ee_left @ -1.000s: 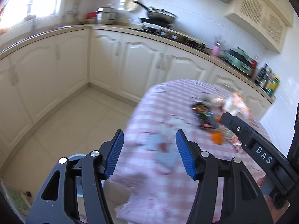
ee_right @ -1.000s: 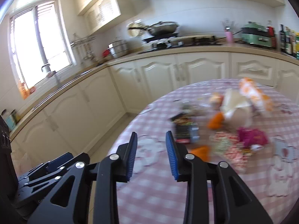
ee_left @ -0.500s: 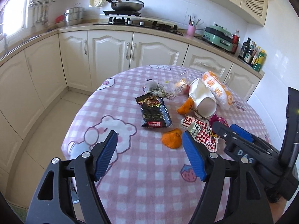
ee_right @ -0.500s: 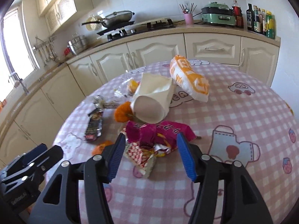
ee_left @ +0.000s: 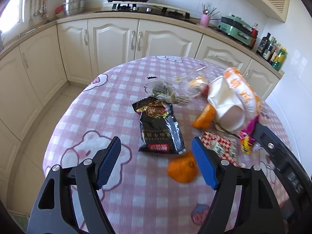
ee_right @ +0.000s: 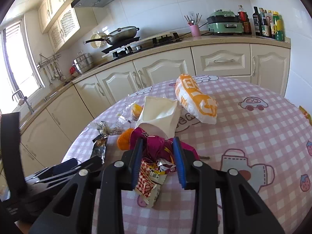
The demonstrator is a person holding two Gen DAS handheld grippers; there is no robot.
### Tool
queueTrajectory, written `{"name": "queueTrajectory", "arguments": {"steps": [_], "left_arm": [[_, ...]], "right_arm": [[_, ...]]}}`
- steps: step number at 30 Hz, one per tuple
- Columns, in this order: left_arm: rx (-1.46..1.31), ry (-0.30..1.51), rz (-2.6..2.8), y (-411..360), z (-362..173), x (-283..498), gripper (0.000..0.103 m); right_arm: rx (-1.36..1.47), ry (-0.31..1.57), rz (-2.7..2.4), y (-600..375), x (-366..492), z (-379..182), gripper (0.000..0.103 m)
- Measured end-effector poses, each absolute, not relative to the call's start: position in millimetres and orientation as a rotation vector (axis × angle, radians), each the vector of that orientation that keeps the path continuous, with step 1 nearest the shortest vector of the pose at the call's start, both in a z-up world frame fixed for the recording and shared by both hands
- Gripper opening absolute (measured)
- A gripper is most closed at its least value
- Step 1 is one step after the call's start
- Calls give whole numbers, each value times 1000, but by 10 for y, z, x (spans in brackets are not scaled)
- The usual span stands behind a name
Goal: Collect trash
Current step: 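Grasp the black snack packet with the left gripper while the right grasps the pink wrapper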
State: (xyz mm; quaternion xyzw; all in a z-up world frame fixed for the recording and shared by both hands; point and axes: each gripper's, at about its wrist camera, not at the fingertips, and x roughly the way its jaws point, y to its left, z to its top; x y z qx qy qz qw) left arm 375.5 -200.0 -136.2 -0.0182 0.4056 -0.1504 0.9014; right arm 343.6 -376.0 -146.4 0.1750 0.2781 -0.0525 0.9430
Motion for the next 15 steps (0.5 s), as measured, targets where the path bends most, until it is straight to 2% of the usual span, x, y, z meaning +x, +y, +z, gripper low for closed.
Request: {"name": "queueTrajectory", "arguments": {"steps": [5,7,8,9,11,15], "left_arm": [[2,864,-275,-2098,-1444,3832,70],[-7,877,-293,-2101,-1459,3858,49],[-6,876,-293,-2108,-1454,3863,45],[-4,875,-295,-2112,-1452,3869,32],[-23,877,-319,-2091,-1456,3872,23],[-34,852,-340,-2064,-1419,3812,13]], "right_arm": [[356,561,-87,-3738,3443,-1436,31],[360,558,-84,-3732,3447,-1430,31],[360,559,-82,-3720,3454,-1430,31],[360,560,-79,-3711,3462,-1433,31],[360,558,-77,-3699,3467,-1431,31],[357,554,-76,-3676,3465,-1425,31]]}}
